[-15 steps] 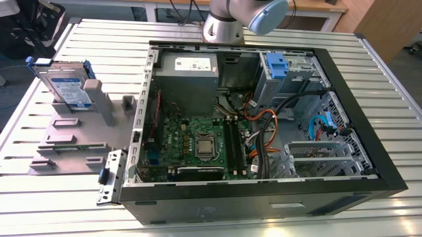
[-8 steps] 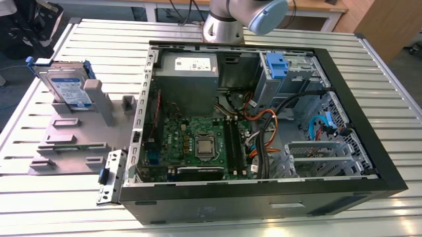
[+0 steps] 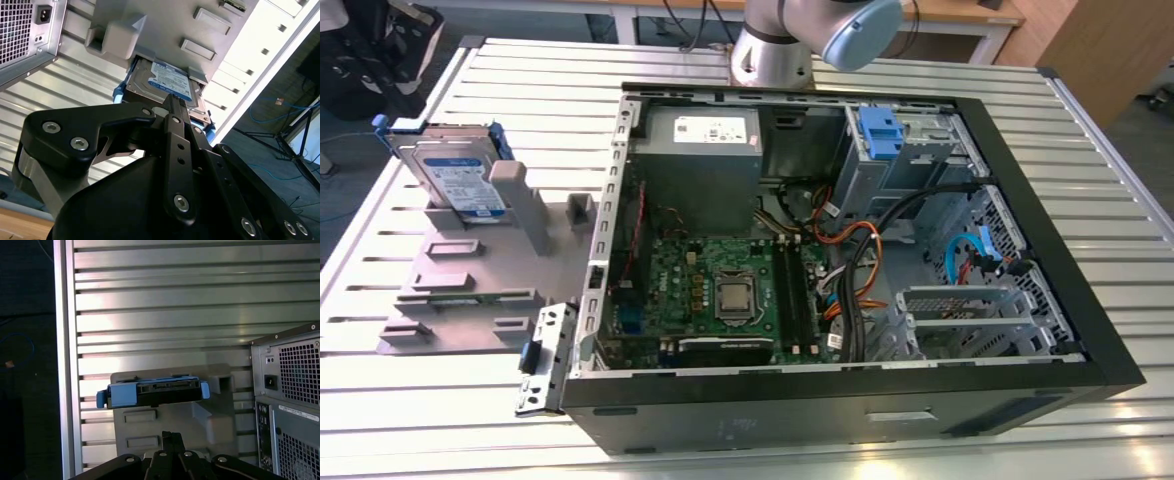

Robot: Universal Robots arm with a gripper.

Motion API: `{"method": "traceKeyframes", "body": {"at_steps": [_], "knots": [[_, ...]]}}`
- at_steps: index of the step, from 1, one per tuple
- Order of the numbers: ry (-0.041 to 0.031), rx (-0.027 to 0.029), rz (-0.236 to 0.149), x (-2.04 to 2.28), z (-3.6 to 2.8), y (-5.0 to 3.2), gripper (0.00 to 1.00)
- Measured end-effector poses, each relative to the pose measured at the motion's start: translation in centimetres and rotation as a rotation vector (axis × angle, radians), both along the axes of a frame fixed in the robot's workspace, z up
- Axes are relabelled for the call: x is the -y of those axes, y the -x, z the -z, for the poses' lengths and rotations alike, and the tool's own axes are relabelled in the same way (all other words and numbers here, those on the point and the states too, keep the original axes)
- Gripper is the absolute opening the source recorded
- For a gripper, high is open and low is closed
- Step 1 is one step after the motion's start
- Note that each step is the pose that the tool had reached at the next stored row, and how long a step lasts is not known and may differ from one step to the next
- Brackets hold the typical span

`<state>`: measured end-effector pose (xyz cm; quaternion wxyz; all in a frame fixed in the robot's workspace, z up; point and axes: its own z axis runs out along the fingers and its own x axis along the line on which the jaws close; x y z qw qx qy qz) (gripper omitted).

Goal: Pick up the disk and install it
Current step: 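Reach for the disk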

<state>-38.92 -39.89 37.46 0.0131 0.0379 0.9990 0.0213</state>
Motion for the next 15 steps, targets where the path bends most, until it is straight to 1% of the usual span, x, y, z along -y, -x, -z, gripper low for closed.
{"method": "traceKeyframes", "body": {"at_steps": [15], "knots": [[0.0000,0.0000,0.000,0.00,0.00,0.48,0.11]]}}
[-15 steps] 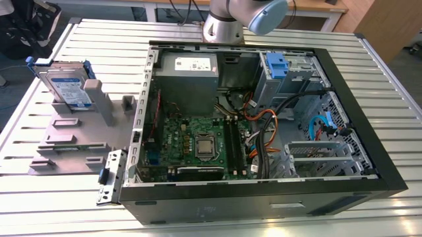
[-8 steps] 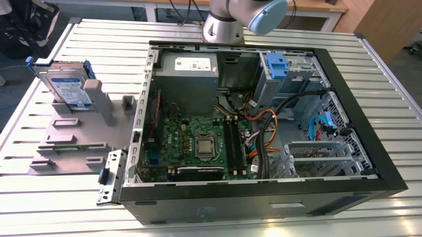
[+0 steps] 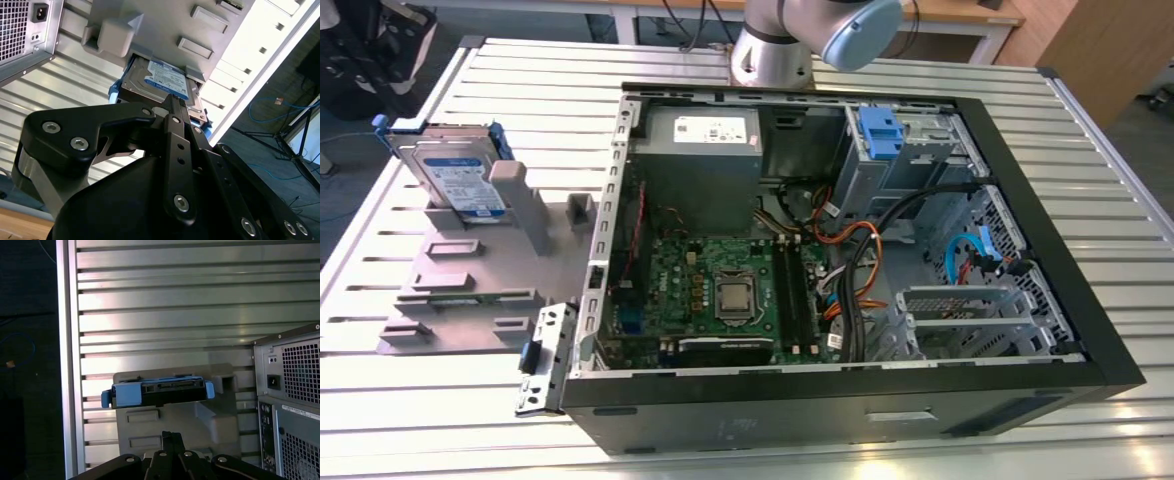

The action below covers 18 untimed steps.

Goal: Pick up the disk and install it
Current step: 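Reach for the disk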

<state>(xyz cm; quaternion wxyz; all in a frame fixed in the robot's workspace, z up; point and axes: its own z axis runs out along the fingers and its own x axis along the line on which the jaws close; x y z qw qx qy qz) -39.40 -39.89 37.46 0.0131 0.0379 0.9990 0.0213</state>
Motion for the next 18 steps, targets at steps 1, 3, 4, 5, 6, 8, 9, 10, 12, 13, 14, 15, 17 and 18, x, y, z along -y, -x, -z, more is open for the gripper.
{"method": "traceKeyframes", "body": {"at_steps": [1,3,4,5,6,8,9,10,12,13,14,15,17,18], "knots": [[0.0000,0.0000,0.000,0.00,0.00,0.03,0.11],[0.0000,0.0000,0.000,0.00,0.00,0.09,0.11],[0.0000,0.0000,0.000,0.00,0.00,0.13,0.11],[0.0000,-0.0001,0.000,0.00,0.00,0.16,0.11],[0.0000,0.0000,0.000,0.00,0.00,0.20,0.11],[0.0000,0.0000,0.000,0.00,0.00,0.27,0.11],[0.0000,-0.0001,0.000,0.00,0.00,0.31,0.11],[0.0000,0.0000,0.000,0.00,0.00,0.35,0.11],[0.0000,0.0000,0.000,0.00,0.00,0.42,0.11],[0.0000,0.0000,0.000,0.00,0.00,0.45,0.11],[0.0000,0.0000,0.000,0.00,0.01,0.49,0.11],[0.0000,0.0000,0.000,0.00,0.01,0.52,0.11],[0.0000,0.0000,0.000,0.00,0.01,0.60,0.11],[0.0000,0.0000,0.000,0.00,0.01,0.64,0.11]]}}
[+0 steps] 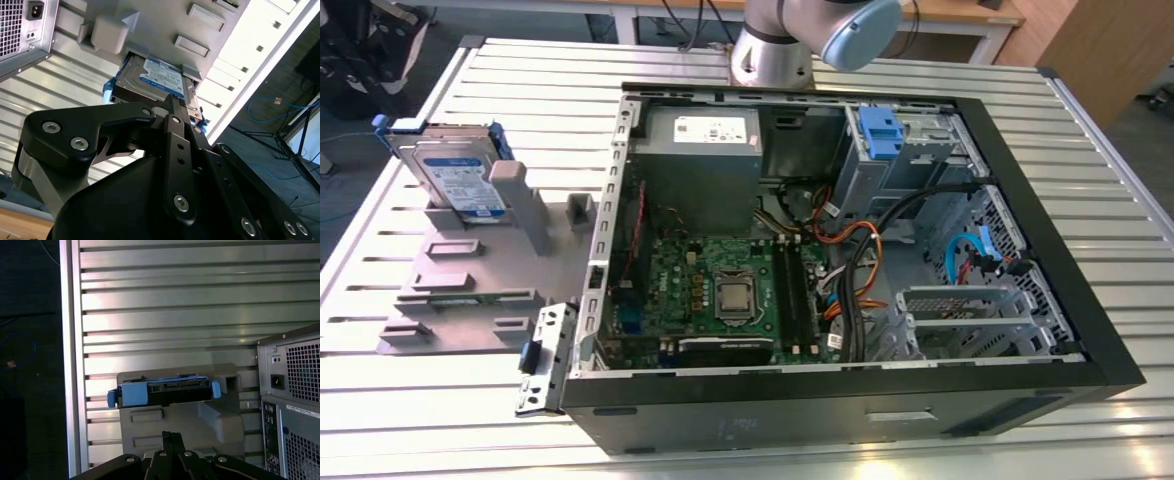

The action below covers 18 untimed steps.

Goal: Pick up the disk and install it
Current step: 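Reach for the disk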

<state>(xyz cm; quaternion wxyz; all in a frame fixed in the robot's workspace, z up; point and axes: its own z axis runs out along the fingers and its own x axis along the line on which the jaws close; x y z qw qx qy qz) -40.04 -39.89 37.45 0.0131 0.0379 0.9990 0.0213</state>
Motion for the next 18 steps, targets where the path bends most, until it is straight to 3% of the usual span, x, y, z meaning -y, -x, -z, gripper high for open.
{"method": "traceKeyframes", "body": {"at_steps": [18], "knots": [[0.0000,-0.0001,0.000,0.00,0.00,0.71,0.11]]}}
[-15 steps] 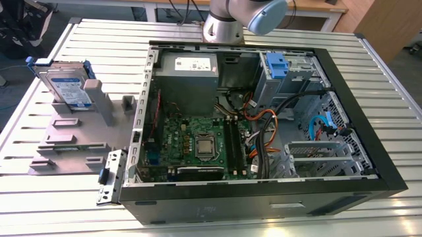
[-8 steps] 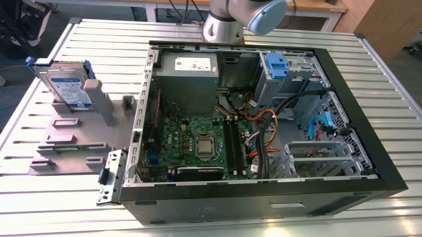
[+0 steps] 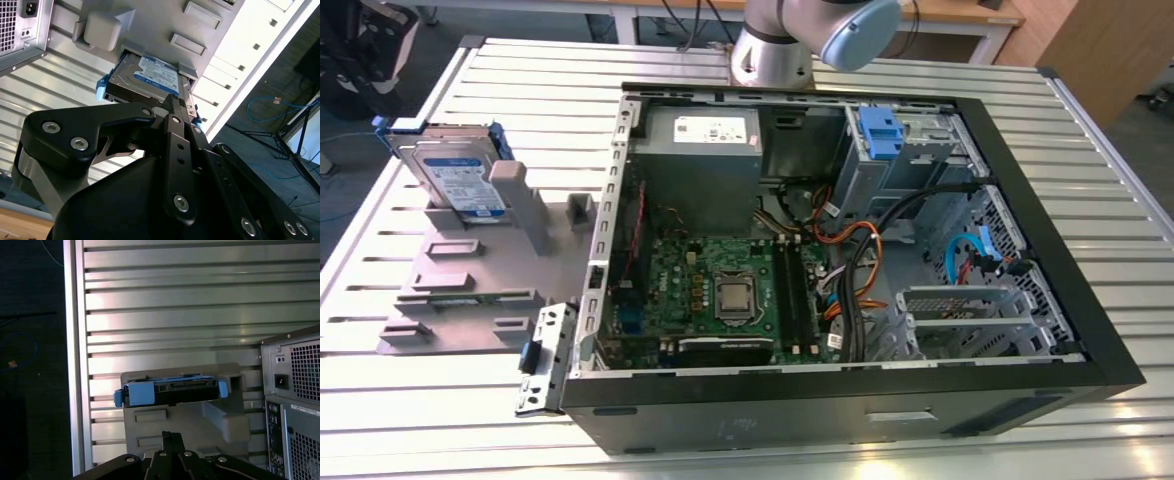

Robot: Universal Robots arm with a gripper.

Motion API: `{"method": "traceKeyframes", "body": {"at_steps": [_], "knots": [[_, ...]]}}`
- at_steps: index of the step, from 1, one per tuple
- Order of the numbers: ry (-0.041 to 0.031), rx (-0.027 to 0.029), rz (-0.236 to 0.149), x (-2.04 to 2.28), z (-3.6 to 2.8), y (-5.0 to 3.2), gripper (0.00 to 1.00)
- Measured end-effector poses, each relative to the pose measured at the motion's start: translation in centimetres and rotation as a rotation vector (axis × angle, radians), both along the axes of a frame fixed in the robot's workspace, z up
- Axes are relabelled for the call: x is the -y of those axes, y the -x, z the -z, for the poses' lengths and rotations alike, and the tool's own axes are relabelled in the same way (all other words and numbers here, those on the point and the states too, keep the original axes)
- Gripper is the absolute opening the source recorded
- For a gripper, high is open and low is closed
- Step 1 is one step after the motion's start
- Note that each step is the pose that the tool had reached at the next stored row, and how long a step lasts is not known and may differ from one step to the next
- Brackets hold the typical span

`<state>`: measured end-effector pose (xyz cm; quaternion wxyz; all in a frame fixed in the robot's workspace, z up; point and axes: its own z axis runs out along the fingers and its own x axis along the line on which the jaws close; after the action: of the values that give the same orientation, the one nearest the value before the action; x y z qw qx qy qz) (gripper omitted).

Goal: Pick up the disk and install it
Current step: 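Reach for the disk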

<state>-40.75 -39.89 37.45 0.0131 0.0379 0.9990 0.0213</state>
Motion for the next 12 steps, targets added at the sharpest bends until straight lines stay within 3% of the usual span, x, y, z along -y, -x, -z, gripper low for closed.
{"method": "traceKeyframes", "body": {"at_steps": [12], "knots": [[0.0000,0.0000,0.000,0.00,0.00,0.40,0.11]]}}
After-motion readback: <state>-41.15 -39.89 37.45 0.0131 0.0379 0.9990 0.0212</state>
